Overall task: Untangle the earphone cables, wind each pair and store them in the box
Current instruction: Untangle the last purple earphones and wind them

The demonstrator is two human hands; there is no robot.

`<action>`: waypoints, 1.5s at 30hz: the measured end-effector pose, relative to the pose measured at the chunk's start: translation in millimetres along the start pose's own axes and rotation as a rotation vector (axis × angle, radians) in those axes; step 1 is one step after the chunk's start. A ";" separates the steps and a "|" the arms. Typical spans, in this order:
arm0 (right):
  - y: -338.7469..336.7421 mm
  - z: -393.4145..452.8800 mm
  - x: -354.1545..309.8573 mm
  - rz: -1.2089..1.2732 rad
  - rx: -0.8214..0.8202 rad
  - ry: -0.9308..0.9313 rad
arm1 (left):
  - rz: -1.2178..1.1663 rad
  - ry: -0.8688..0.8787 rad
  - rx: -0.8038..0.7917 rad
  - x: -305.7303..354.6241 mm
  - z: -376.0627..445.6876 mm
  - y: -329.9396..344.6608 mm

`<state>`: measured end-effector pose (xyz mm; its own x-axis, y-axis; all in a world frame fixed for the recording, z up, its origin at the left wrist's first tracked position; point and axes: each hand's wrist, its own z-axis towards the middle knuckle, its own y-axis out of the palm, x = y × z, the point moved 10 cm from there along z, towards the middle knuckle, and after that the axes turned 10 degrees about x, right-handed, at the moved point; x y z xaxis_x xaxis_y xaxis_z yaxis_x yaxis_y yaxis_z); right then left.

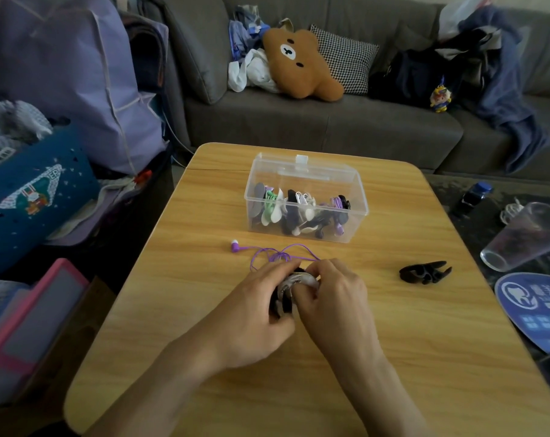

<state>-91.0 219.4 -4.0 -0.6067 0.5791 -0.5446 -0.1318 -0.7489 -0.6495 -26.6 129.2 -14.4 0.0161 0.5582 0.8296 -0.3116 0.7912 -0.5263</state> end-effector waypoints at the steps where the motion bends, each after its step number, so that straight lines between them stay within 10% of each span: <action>1: 2.1 -0.8 -0.9 -0.009 -0.018 -0.021 | 0.013 -0.006 0.011 -0.9 -0.5 -1.8; 14: 9.7 2.2 0.0 0.182 -0.184 -0.041 | -0.008 -0.125 0.018 -21.5 1.7 -17.3; 35: 20.0 -3.6 20.3 0.807 -0.282 0.522 | -0.363 -0.180 0.177 -25.1 6.0 -24.7; 45: 25.6 -11.1 28.6 0.664 -0.224 0.568 | -0.262 -0.144 0.206 -24.6 5.6 -18.3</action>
<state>-103.1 220.4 -42.1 -0.0167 0.1665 -0.9859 0.2997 -0.9399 -0.1638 -26.6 99.6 -24.1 -0.0085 0.2907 0.9568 -0.4996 0.8276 -0.2559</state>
